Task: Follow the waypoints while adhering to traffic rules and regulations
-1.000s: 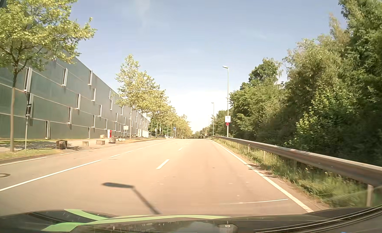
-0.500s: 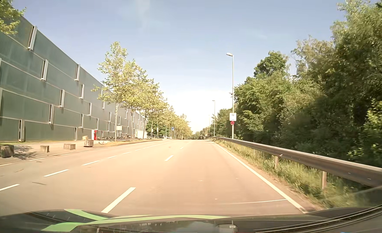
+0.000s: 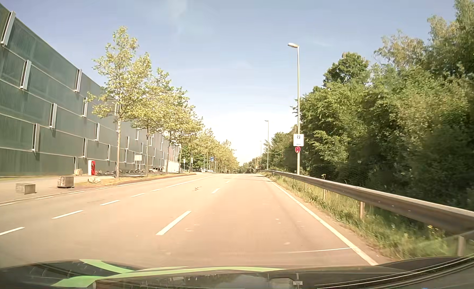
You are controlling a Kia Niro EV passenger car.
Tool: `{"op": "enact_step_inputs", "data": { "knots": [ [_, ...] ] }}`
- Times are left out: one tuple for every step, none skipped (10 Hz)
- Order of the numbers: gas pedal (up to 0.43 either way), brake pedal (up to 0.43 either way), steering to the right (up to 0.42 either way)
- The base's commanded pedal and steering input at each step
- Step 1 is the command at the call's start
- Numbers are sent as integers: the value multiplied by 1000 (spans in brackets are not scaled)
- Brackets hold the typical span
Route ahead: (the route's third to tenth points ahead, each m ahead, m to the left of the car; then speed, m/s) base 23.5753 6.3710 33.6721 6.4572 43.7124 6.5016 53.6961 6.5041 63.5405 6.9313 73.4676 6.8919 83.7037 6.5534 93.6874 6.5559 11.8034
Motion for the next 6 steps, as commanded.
{"op": "enact_step_inputs", "data": {
  "knots": [
    [0, 0, -3],
    [0, 0, -3],
    [0, 0, -3],
    [0, 0, -3],
    [0, 0, -3],
    [0, 0, -3]
  ]
}}
